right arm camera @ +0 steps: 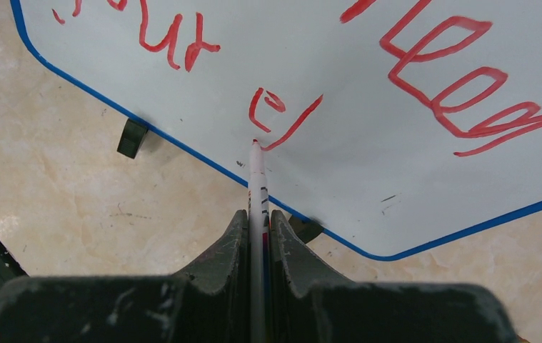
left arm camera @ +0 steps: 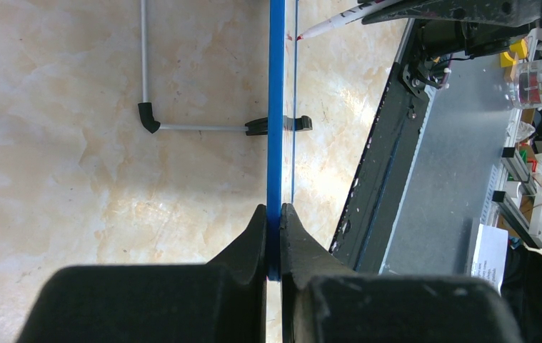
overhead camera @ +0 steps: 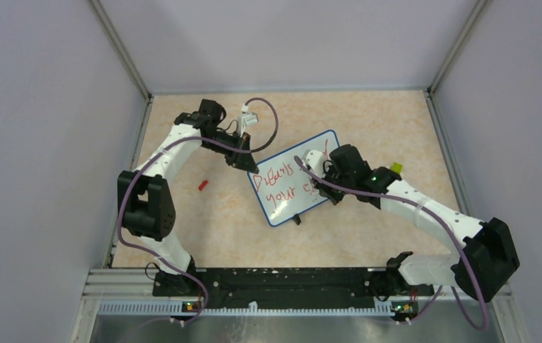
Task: Write a sentence on the whiteboard
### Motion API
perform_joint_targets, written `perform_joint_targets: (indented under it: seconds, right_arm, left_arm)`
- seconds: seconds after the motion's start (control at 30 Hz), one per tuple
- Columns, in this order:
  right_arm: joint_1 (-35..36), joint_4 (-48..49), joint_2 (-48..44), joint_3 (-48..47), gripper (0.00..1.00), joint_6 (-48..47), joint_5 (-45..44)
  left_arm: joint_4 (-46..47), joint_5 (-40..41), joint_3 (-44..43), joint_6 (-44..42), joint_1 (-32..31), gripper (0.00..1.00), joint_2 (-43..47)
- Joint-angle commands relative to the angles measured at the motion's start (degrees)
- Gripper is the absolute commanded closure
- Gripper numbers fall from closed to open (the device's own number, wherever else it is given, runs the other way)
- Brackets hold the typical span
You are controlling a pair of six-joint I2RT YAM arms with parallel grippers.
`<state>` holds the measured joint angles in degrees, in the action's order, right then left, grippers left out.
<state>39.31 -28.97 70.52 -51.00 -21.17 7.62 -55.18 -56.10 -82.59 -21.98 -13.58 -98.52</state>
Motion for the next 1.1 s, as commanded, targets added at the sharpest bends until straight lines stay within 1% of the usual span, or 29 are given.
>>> perform_joint_targets:
  seconds: [0.0,0.5,0.7,0.87,1.07]
  right_arm:
    - [0.3,0.8,-1.8,-5.4,1.0,1.1,-0.2]
    - [-2.0,2.7,0.9,-5.4,1.0,-1.3,-4.1]
    - [-3.6,1.8,-0.2,-5.7,1.0,-2.2,-4.5]
    - [-3.5,0.6,-1.3,-7.1,1.0,-1.7,-2.5]
    - [-5.0,1.1,-1.0,-8.6,1.0,-1.5,-3.5]
  left_arm:
    - [1.5,0.1,1.0,0.2,-0.1,1.0,0.6]
    - [1.6,0.3,0.9,0.0,-0.1,1.0,0.5]
    - [1.5,0.3,0.9,0.0,-0.1,1.0,0.3]
    - [1.6,-0.1,0.9,0.2,-0.1,1.0,0.1]
    - [1.6,0.0,0.8,0.2,-0.1,1.0,0.2]
